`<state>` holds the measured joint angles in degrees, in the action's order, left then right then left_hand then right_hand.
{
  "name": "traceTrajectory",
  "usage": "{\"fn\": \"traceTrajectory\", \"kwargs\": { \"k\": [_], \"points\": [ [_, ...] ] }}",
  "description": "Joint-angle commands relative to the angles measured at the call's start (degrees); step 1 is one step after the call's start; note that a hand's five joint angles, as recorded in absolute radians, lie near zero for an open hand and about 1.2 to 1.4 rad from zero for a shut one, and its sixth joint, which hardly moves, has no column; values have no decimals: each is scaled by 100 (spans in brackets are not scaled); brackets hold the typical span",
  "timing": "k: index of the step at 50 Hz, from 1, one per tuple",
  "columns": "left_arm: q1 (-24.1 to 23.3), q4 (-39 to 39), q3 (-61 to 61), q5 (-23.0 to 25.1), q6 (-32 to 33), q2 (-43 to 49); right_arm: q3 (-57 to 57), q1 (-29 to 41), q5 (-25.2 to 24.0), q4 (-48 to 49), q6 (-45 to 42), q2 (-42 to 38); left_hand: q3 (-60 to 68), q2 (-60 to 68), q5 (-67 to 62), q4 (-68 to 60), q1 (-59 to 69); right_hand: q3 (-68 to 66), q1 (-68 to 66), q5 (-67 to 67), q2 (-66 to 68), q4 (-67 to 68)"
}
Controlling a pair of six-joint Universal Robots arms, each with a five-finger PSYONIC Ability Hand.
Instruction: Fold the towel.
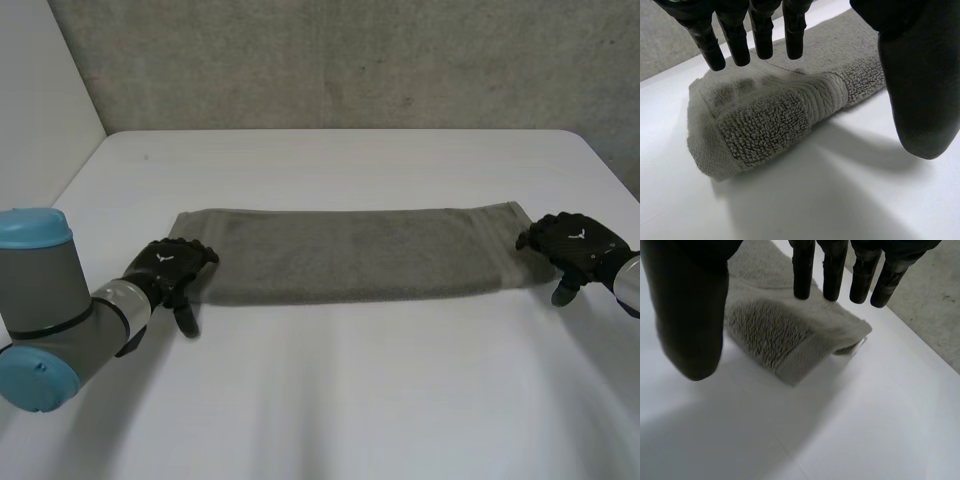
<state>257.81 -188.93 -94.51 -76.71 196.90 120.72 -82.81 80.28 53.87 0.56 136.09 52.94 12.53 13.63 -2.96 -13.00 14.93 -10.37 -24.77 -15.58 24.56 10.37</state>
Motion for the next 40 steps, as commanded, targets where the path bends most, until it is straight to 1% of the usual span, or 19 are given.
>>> {"fn": "traceTrajectory", "kwargs": {
  "k": [1, 2, 5, 7, 8, 10, 14, 19, 21, 23, 24, 26, 32, 34, 35, 37, 38, 39, 40],
  "points": [
    [6, -21, -59, 15, -3, -75, 37, -38, -70, 374, -109, -231, -253, -363, 296, 300, -493, 37, -2059, -1977, 2080, -37],
    [6, -21, -59, 15, -3, -75, 55, -38, -61, 453, -117, -240, -253, -363, 296, 300, -493, 37, -2464, -2383, 2485, -37],
    [15, -30, -94, 15, -12, -102, 72, -21, -61, 533, -109, -267, -253, -363, 296, 300, -493, 37, -2687, -2605, 2708, -37],
    [15, -47, -120, 15, -12, -154, 81, -12, -52, 673, -91, -328, -253, -363, 296, 300, -493, 37, -3790, -3709, 3811, -37],
    [15, -47, -120, 15, -12, -154, 81, -12, -52, 674, -91, -328, -253, -363, 296, 300, -493, 37, -3797, -3716, 3818, -37],
    [15, -47, -129, 15, -12, -163, 90, -38, -44, 744, -82, -319, -253, -363, 296, 300, -493, 37, -5514, -5432, 5535, -37],
    [15, -39, -138, 15, -12, -198, 99, -91, -44, 744, -100, -293, -253, -363, 296, 300, -493, 37, -5523, -5442, 5544, -37],
    [32, -47, -182, 15, -12, -286, 116, -425, -35, 726, -126, -214, -253, -363, 296, 300, -493, 37, -5523, -5442, 5544, -37],
    [33, -47, -191, 15, -12, -330, 143, -601, -52, 726, -144, -152, -253, -363, 296, 300, -493, 37, -5523, -5442, 5544, -37],
    [41, -47, -217, 15, -20, -426, 309, -1003, -35, 726, -161, 5, -253, -363, 296, 300, -493, 37, -5523, -5442, 5544, -37],
    [41, -47, -217, 15, -20, -427, 310, -1005, -35, 726, -161, 6, -253, -363, 296, 300, -493, 37, -5523, -5442, 5544, -37],
    [50, -47, -226, 15, -20, -462, 659, -1285, 0, 691, -240, 111, -253, -363, 296, 300, -493, 37, -5523, -5442, 5544, -37],
    [68, -56, -270, 15, -20, -541, 1030, -1295, 9, 595, -416, 349, -253, -363, 296, 300, -493, 37, -5523, -5442, 5544, -37],
    [68, -56, -279, 7, -20, -558, 1039, -1016, 0, 481, -329, 655, -253, -363, 296, 300, -493, 37, -5523, -5442, 5544, -37],
    [68, -56, -279, 7, -20, -559, 1039, -1014, 0, 480, -328, 656, -253, -363, 296, 300, -493, 37, -5523, -5442, 5544, -37],
    [68, -56, -279, 7, -20, -559, 987, -87, -52, 436, -154, 919, -253, -363, 296, 300, -493, 37, -5523, -5442, 5544, -37],
    [59, -56, -279, 7, -20, -559, 986, -82, -52, 436, -153, 920, -253, -363, 296, 300, -493, 37, -5523, -5442, 5544, -37],
    [59, -56, -287, 7, -20, -567, 960, 344, -44, 436, -118, 981, -253, -363, 296, 300, -493, 37, -5523, -5442, 5544, -37],
    [59, -56, -287, 7, -20, -567, 960, 348, -44, 436, -118, 981, -253, -363, 296, 300, -493, 37, -5523, -5442, 5544, -37]
  ]
}}
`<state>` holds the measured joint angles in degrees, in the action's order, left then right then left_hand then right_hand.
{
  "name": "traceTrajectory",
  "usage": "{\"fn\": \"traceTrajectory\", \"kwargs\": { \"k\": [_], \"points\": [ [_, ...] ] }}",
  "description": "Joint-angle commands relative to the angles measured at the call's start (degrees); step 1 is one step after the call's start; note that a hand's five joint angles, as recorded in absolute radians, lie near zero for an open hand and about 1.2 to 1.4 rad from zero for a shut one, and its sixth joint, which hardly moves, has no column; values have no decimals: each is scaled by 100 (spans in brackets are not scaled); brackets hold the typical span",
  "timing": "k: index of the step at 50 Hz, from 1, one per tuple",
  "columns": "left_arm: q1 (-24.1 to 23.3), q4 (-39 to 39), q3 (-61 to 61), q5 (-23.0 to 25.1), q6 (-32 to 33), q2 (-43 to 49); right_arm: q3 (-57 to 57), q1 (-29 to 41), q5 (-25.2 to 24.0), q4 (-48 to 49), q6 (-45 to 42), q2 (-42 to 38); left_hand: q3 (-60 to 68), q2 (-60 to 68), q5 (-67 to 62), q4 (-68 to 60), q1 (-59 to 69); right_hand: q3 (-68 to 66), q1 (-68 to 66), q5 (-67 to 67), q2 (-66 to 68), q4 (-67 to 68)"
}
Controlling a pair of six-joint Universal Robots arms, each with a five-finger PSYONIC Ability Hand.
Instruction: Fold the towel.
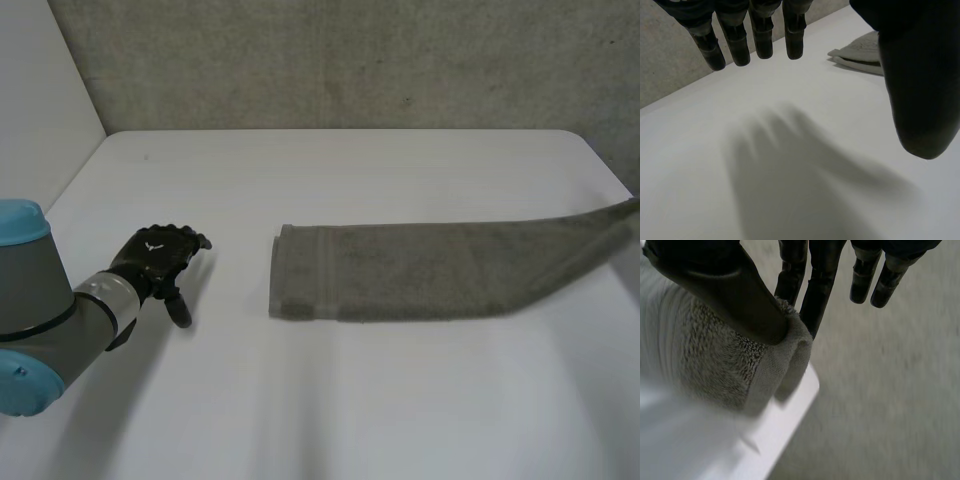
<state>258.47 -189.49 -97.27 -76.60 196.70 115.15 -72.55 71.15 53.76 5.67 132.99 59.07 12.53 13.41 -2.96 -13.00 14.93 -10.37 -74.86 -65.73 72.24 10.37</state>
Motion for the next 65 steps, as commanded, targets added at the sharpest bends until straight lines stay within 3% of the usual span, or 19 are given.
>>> {"fn": "traceTrajectory", "kwargs": {
  "k": [1, 6, 9, 13, 14, 15, 17, 18, 20, 26, 28, 32, 40, 48, 55, 59, 61, 63, 65],
  "points": [
    [-7, 0, -11, -4, 0, -10, -84, 1740, -15, -57, 218, 403, -253, -341, 296, 300, -493, 37, -514, -427, 776, -37],
    [-16, 0, -20, -22, 0, -54, -40, 3221, 205, -4, 236, 350, -253, -341, 296, 300, -493, 37, -514, -427, 776, -37],
    [-25, 0, -29, -22, -44, -98, 30, 4527, 547, 258, 280, -122, -253, -341, 296, 300, -493, 37, -514, -427, 776, -37],
    [-42, -9, -99, -22, -70, -203, 223, 5222, 801, 478, 341, -631, -253, -341, 296, 300, -493, 37, -514, -427, 776, -37],
    [-60, -9, -99, -22, -70, -212, 337, 5425, 985, 470, 385, -843, -253, -341, 296, 300, -493, 37, 862, 949, -600, -37],
    [-60, -9, -99, -22, -70, -212, 338, 5427, 987, 470, 385, -845, -253, -341, 296, 300, -493, 37, 876, 963, -614, -37],
    [-86, -9, -108, -22, -70, -212, 356, 5602, 1346, 453, 429, -1072, -253, -341, 296, 300, -493, 37, 3675, 3762, -3413, -37],
    [-95, -9, -125, -22, -70, -212, 356, 5603, 1348, 453, 429, -1073, -253, -341, 296, 300, -493, 37, 3685, 3772, -3423, -37],
    [-113, -9, -125, -22, -79, -212, 251, 5489, 1575, 426, 525, -1030, -253, -341, 296, 300, -493, 37, 6486, 6573, -6224, -37],
    [-341, -106, -20, -22, -79, -195, -198, 5225, 1646, 365, 860, -555, -253, -341, 296, 300, -493, 37, 6486, 6573, -6224, -37],
    [-525, -132, 85, -31, -88, -195, -661, 4561, 1611, 295, 1113, -48, -253, -341, 296, 300, -493, 37, 6486, 6573, -6224, -37],
    [-772, -132, 191, -48, -96, -203, -1200, 4056, 1532, 233, 1378, 333, -253, -341, 296, 300, -493, 37, 6486, 6573, -6224, -37],
    [-1263, -132, 182, -268, -202, -212, -2431, 3045, 882, 382, 1686, 895, -253, -341, 296, 300, -493, 37, 6486, 6573, -6224, -37],
    [-1492, -185, 200, -312, -228, -133, -2966, 2431, 530, 803, 1686, 860, -253, -341, 296, 300, -493, 37, 4108, 4195, -3846, -37],
    [-1818, -343, 235, -329, -299, -45, -2949, 2263, 504, 848, 1704, 501, -253, -341, 296, 300, -493, 37, 3805, 3892, -3543, -37],
    [-1932, -343, 226, -452, -316, 43, -2914, 2246, 504, 839, 1695, 412, -253, -341, 296, 300, -493, 37, 2256, 2342, -1994, -37],
    [-1949, -343, 209, -513, -316, 43, -2897, 2228, 486, 831, 1695, 421, -253, -341, 296, 300, -493, 37, 381, 467, -119, -37],
    [-1950, -343, 173, -567, -316, 25, -2888, 2237, 486, 822, 1669, 456, -253, -341, 296, 300, -493, 37, -505, -418, 767, -37],
    [-1932, -352, 121, -602, -316, -1, -2852, 2254, 460, 822, 1633, 509, -253, -341, 296, 300, -493, 37, -514, -427, 776, -37]
  ]
}}
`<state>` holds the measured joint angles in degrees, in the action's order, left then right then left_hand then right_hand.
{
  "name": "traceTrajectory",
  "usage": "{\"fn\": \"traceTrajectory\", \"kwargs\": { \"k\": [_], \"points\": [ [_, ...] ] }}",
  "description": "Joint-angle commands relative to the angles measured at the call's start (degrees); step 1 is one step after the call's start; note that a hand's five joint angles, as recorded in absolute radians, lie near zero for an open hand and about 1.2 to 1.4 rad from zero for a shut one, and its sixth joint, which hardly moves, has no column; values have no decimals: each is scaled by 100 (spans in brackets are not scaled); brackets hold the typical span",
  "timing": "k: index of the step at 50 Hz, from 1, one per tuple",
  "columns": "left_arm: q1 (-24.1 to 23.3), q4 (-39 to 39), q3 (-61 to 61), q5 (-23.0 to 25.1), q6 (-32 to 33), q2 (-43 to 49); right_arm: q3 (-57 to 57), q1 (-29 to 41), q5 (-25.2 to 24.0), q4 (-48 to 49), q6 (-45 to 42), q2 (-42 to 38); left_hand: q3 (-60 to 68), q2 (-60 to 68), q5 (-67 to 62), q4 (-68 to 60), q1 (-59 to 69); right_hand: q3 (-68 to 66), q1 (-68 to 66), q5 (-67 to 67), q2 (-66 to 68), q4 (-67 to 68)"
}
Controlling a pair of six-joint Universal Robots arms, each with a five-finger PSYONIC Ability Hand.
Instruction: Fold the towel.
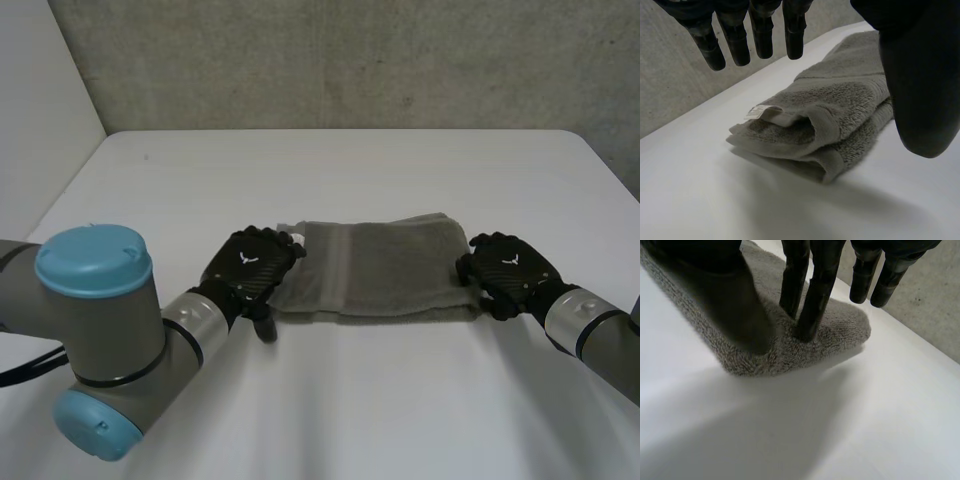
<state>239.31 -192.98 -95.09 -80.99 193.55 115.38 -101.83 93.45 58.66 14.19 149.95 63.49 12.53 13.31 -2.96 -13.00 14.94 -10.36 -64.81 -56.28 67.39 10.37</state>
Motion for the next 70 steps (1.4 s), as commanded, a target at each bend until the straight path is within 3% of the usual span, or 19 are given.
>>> {"fn": "traceTrajectory", "kwargs": {
  "k": [1, 5, 14, 23, 28, 29, 30, 31, 32, 33, 38, 40, 42, 48, 55, 70],
  "points": [
    [-16, -3, -98, -163, -1, -24, 145, 51, -47, -31, -79, 136, -253, -331, 296, 300, -494, 36, -1519, -1372, 1261, -37],
    [54, -3, -142, -180, -1, -112, 374, 121, -56, -57, -62, 330, -253, -331, 296, 300, -494, 36, -1519, -1372, 1261, -37],
    [555, -12, -159, -303, -28, -481, 1760, 1762, -65, -338, -62, 419, -253, -331, 296, 300, -494, 36, -1519, -1372, 1261, -37],
    [950, -21, -159, -901, -519, -876, 3413, 3424, -21, -751, -80, -1064, -253, -331, 296, 300, -494, 36, -1519, -1372, 1261, -37],
    [977, -21, -150, -910, -617, -894, 3775, 3786, 31, -962, -88, -1672, -253, -331, 296, 300, -494, 36, -1519, -1372, 1261, -37],
    [960, -21, -150, -910, -617, -877, 3776, 3786, 32, -962, -88, -1674, -253, -331, 296, 300, -494, 36, -1519, -1372, 1261, -37],
    [960, -21, -150, -910, -617, -877, 3750, 3812, 58, -1032, -88, -1700, -253, -331, 296, 300, -494, 36, -609, -462, 351, -37],
    [933, -21, -133, -901, -617, -850, 3662, 3804, 171, -1085, -71, -1665, -253, -331, 296, 300, -494, 36, 2947, 3095, -3206, -37],
    [907, -21, -107, -901, -617, -833, 3662, 3804, 172, -1085, -71, -1665, -253, -331, 296, 300, -494, 36, 2983, 3130, -3241, -37],
    [907, -21, -106, -901, -617, -833, 3531, 3760, 346, -1103, -62, -1569, -253, -331, 296, 300, -494, 36, 5481, 5628, -5739, -37],
    [810, -29, 34, -883, -608, -674, 2899, 3454, 804, -1059, 69, -965, -253, -331, 296, 300, -494, 36, 5481, 5628, -5739, -37],
    [548, -21, 340, -875, -608, -360, 2624, 3145, 875, -1033, 210, -663, -253, -331, 296, 300, -494, 36, 5481, 5628, -5739, -37],
    [416, -12, 498, -875, -617, -201, 2117, 2716, 858, -823, 813, -251, -253, -331, 296, 300, -494, 36, 5481, 5628, -5739, -37],
    [195, 58, 1088, -647, -844, 449, 1737, 2239, 814, -321, 1986, -162, -253, -331, 296, 300, -494, 36, 5481, 5628, -5739, -37],
    [160, 146, 1405, -374, -1118, 1144, 2262, 2134, 436, -312, 2627, -1109, -253, -331, 296, 300, -494, 36, 5481, 5628, -5739, -37],
    [169, 243, 1589, -409, -1074, 1654, 3933, 2125, 462, -1164, 2751, -2446, -253, -331, 296, 300, -494, 36, 5481, 5628, -5739, -37]
  ]
}}
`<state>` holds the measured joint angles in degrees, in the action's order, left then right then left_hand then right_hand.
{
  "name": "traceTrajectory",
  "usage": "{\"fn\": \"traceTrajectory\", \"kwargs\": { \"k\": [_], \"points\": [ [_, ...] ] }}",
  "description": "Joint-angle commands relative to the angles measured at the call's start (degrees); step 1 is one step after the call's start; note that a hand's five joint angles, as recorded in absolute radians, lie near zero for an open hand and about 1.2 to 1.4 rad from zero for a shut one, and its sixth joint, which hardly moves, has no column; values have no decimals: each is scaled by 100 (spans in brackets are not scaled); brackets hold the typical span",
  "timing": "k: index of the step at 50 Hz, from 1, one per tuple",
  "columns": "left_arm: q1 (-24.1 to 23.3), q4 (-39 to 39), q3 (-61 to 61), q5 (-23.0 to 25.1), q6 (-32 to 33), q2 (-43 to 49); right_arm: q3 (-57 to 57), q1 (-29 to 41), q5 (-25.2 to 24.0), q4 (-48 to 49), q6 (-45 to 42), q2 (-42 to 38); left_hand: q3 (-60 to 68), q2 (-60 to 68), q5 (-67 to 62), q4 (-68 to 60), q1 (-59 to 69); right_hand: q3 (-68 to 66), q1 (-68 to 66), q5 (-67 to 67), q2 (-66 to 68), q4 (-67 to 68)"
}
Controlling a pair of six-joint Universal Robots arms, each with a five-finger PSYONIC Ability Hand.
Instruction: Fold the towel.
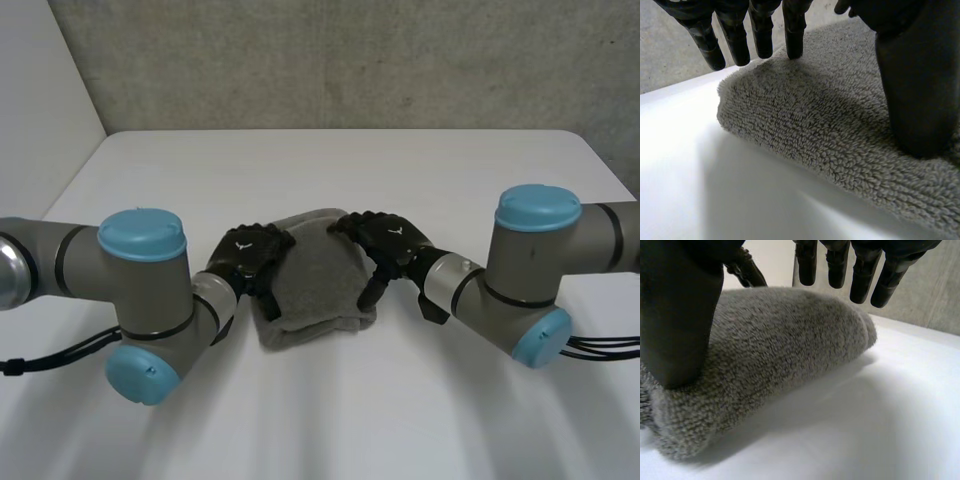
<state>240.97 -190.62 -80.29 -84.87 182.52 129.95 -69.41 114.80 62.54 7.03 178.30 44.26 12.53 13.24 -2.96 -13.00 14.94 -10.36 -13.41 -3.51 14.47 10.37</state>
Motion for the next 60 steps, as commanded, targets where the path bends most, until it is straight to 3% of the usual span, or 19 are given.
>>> {"fn": "traceTrajectory", "kwargs": {
  "k": [1, 9, 17, 20, 22, 25, 27, 33, 39, 60],
  "points": [
    [3, 7, 145, -21, 64, 241, 692, -10, 74, -448, -85, -524, -253, -324, 296, 300, -494, 36, 341, 351, -447, -37],
    [55, 60, 146, -30, 47, 23, 1008, -45, 153, -712, -559, -462, -253, -324, 296, 300, -494, 36, 341, 351, -447, -37],
    [47, 271, -21, -91, -338, -1048, 322, -45, 337, -712, -621, 962, -253, -324, 296, 300, -494, 36, 341, 351, -447, -37],
    [64, 341, -13, -214, -742, -1523, 15, -19, 768, -712, -656, 1533, -253, -324, 296, 300, -494, 36, 341, 351, -447, -37],
    [73, 385, 5, -327, -936, -1734, -195, -62, 1336, -721, -691, 1944, -253, -324, 296, 300, -494, 36, 341, 351, -447, -37],
    [73, 490, 84, -626, -1191, -2042, -284, -89, 1665, -721, -726, 2130, -253, -324, 296, 300, -494, 36, 341, 351, -447, -37],
    [73, 534, 162, -828, -1227, -2165, -407, -115, 2251, -694, -901, 2489, -253, -324, 296, 300, -494, 36, 341, 351, -447, -37],
    [82, 806, 461, -1365, -1175, -2439, -451, -247, 2920, -712, -1016, 2789, -253, -324, 296, 300, -494, 36, 341, 351, -447, -37],
    [91, 1422, 708, -1454, -1008, -2439, -504, -195, 3036, -738, -1007, 2860, -253, -324, 296, 300, -494, 36, 341, 351, -447, -37],
    [91, 1466, 638, -1348, -999, -2571, -618, -203, 3036, -738, -911, 3176, -253, -324, 296, 300, -494, 36, 341, 351, -447, -37]
  ]
}}
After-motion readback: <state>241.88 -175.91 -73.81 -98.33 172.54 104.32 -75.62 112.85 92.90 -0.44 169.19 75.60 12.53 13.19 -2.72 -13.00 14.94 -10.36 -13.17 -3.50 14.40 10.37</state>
